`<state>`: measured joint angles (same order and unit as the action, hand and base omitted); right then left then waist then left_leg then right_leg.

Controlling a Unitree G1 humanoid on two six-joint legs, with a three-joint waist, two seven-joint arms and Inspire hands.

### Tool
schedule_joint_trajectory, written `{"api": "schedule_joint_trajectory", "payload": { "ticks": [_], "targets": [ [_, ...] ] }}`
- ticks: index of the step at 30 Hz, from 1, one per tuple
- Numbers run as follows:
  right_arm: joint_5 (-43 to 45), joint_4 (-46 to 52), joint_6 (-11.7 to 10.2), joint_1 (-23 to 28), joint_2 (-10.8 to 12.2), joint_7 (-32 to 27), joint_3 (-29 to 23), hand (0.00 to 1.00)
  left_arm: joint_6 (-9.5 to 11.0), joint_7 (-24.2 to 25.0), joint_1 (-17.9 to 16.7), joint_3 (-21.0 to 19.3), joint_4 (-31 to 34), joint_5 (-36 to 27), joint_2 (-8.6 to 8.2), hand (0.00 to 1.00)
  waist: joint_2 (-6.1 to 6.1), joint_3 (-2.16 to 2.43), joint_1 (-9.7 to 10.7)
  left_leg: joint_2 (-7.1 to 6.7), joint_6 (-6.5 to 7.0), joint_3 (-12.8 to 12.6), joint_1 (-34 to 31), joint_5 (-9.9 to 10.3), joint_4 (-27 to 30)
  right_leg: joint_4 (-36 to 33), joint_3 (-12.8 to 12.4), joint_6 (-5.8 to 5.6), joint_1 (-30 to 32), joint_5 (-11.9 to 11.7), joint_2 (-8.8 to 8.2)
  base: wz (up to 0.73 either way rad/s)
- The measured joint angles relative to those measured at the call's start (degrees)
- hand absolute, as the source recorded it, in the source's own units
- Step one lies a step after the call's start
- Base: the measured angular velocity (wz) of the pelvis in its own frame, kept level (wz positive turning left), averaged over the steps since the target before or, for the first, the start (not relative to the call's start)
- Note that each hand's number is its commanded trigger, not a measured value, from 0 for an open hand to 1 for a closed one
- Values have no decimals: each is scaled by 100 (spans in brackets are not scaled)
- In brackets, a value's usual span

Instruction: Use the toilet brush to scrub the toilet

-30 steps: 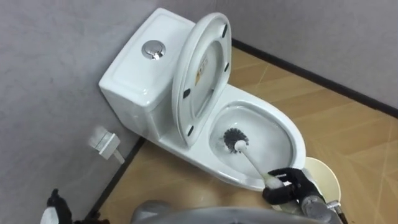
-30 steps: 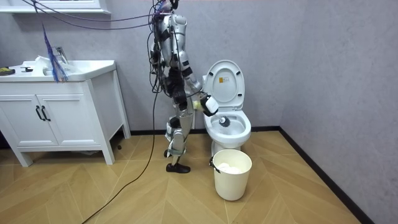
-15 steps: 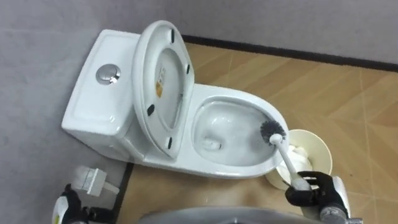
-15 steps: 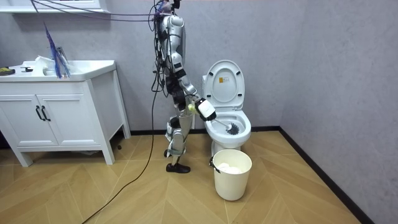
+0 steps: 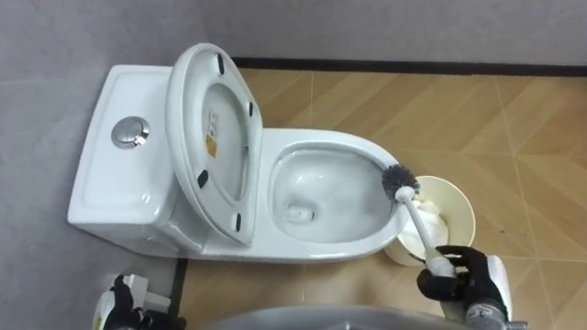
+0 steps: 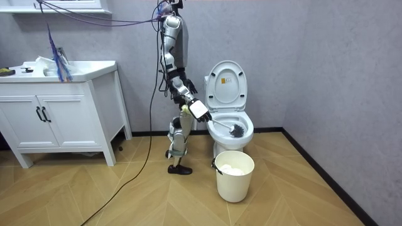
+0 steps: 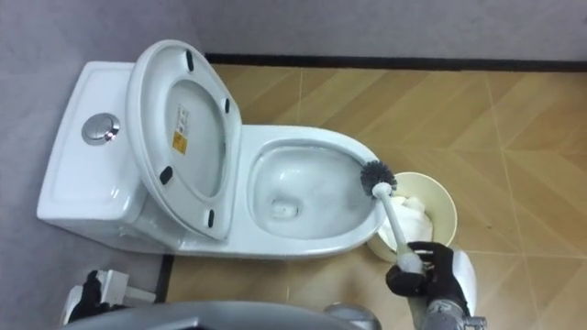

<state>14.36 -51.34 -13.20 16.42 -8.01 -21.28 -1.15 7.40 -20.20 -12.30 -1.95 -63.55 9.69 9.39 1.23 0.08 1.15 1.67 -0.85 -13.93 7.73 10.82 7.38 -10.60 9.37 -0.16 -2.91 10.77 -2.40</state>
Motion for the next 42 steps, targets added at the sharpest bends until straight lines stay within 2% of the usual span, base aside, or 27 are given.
{"api": "schedule_joint_trajectory", "payload": {
  "ticks": [7, 14, 19, 21, 25, 42],
  "targets": [
    [-61, -45, 66, -70, -2, -431, -23, 100, -1, 18, 25, -7, -20, 0, 1, 0, -2, -27, -1, 21, 0, -48, 88, 1, -1, -6, -208, 5, 3, -13, 51, -10],
    [-338, -43, 79, -74, -36, -649, -26, 100, 0, 82, 36, -7, -13, 2, 2, 0, 13, -22, 7, 117, -12, -91, 91, 63, -54, -16, -212, 59, 33, -52, 158, -1],
    [-445, -192, 79, -131, -45, -794, -22, 100, 0, 85, 8, -8, -20, 1, 3, 0, 27, -14, -6, 149, -13, -92, 62, 63, -59, -8, -204, 91, 73, -84, 159, -1],
    [-548, -258, 86, -150, -56, -825, -23, 0, 0, 119, 4, -8, -20, 0, 3, 0, 39, -24, -10, 153, -13, -92, 56, 62, -56, -8, -200, 92, 81, -85, 159, 0],
    [-561, -272, 86, -150, -62, -862, -21, 0, 0, 151, 4, -9, -20, 0, 3, 0, 68, -22, -9, 150, -13, -92, 47, 62, -50, -8, -201, 92, 91, -85, 154, 0],
    [-743, -331, 78, -115, -62, -864, -23, 0, 1, 331, -59, -14, -18, -2, 6, 0, 60, -17, 5, 149, -13, -27, 38, 62, -51, 29, -132, 95, 67, -88, 146, 0]
  ]
}}
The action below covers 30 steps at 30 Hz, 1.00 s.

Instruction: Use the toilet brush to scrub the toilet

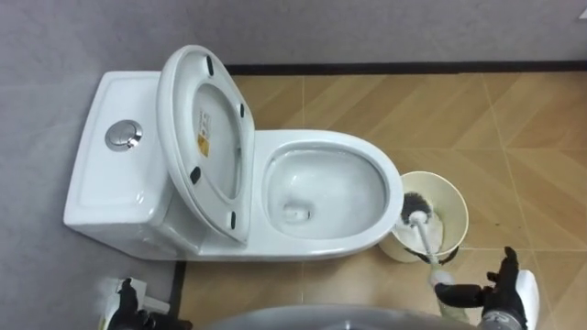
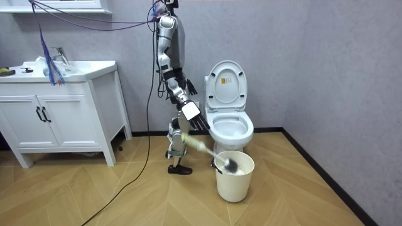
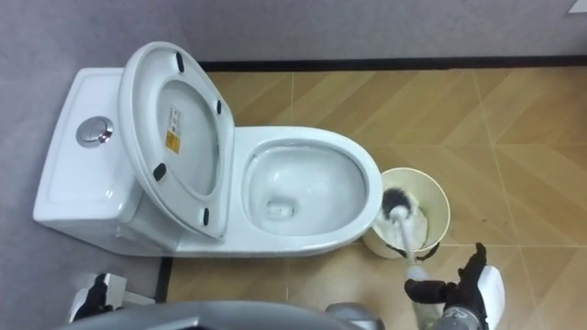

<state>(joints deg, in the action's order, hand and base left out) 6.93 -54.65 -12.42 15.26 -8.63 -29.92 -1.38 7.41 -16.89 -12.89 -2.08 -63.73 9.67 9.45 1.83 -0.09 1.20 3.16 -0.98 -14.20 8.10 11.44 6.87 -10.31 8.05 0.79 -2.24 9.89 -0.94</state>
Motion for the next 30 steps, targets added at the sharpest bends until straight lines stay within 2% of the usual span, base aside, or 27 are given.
{"api": "schedule_joint_trajectory", "payload": {
  "ticks": [6, 14, 23, 26, 30],
  "targets": [
    [-80, -80, 8, 7, 2, 8, 0, 0, -7, 7, -51, -4, -28, 0, 0, 0, -41, 28, -5, 4, 0, 13, -24, 0, 1, 46, 1, 4, -3, -23, 7, 0],
    [-108, -86, 16, -7, 3, 64, 0, 0, -117, 26, -66, -7, -43, 1, -1, 0, -92, 23, -11, 3, 0, 13, -23, 0, 2, 59, 1, 1, -20, -31, 5, 0],
    [-255, -327, 254, -92, 37, 491, -56, 0, -309, 165, -114, -21, -30, 311, -1, 0, -109, 15, -7, 6, 0, 14, -46, 0, 32, 51, -2, 0, 1, -31, 1, 0],
    [-498, -571, 267, -147, 41, 677, -99, 0, -393, 240, -131, -29, -30, 469, -1, 0, -132, 14, 1, 8, 0, 14, -36, 0, 44, 51, -7, 2, -9, -30, 3, 0],
    [-765, -1081, 507, -211, 44, 1072, -220, 0, -596, 266, -174, -236, -41, 768, -7, 0, -178, -7, -5, 4, -1, 34, 39, 1, 45, 83, -10, -1, -104, -19, 2, 1]
  ]
}}
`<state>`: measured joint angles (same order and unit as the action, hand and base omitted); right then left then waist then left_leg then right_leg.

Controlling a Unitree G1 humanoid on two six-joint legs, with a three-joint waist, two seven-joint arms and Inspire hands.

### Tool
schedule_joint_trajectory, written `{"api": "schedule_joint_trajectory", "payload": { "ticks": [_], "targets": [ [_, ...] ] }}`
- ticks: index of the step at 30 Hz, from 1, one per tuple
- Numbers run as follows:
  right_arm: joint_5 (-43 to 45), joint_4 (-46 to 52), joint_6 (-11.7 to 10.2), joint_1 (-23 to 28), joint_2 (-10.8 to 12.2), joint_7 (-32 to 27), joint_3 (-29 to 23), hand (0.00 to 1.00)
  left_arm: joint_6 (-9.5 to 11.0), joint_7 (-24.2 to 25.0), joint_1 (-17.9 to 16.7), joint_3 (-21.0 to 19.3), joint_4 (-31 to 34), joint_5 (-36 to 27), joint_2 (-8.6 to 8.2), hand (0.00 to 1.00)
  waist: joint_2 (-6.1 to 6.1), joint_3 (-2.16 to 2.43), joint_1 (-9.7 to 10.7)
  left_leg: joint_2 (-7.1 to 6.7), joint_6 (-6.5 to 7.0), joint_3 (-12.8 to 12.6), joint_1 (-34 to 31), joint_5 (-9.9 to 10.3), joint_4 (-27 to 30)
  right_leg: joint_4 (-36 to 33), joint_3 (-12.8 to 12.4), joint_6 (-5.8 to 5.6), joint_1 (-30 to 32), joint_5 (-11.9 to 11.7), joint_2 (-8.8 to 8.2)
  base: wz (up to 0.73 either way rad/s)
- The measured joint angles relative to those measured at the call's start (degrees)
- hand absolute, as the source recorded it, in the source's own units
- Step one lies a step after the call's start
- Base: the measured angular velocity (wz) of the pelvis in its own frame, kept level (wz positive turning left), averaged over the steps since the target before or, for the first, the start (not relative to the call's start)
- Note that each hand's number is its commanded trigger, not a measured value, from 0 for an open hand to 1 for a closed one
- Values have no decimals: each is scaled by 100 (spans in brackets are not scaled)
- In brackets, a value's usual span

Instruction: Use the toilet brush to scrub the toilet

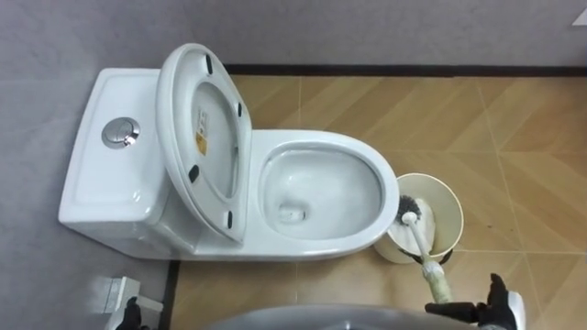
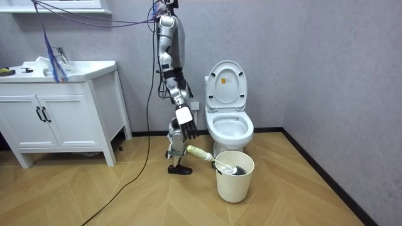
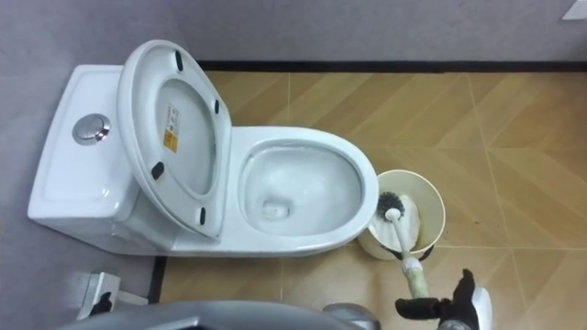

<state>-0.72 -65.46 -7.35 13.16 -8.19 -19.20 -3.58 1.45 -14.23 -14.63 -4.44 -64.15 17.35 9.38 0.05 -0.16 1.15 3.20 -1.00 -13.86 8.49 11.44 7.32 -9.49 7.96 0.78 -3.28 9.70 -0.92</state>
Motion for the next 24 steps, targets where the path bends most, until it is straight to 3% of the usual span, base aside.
{"api": "schedule_joint_trajectory", "payload": {
  "ticks": [7, 10, 14, 24],
  "targets": [
    [-21, -700, 572, -86, 0, 781, -14, 0, -385, 109, -43, -269, 8, 362, -118, 0, -1, 3, 8, -1, -17, 10, 23, 13, 3, -33, 6, -6, -15, 14, -10, 0],
    [-16, -859, 757, -133, -2, 997, -54, 0, -427, 138, -41, -436, 9, 362, -164, 0, 15, -7, 15, 3, -17, 16, 40, 13, 3, -38, 6, -5, -35, 13, -4, 0],
    [24, -978, 889, -135, -8, 1238, -59, 0, -540, 146, -45, -438, 5, 363, -202, 0, 74, -12, 37, 9, -16, 76, 69, 54, 1, -46, 31, -5, -89, 18, 7, 3],
    [108, -1028, 1382, -147, -1, 1992, -49, 0, -859, 371, -69, -437, 13, 368, -225, 0, 58, -4, 55, -4, -1, 254, 65, 74, 15, -39, 200, -14, -184, 23, -24, 7]
  ]
}}
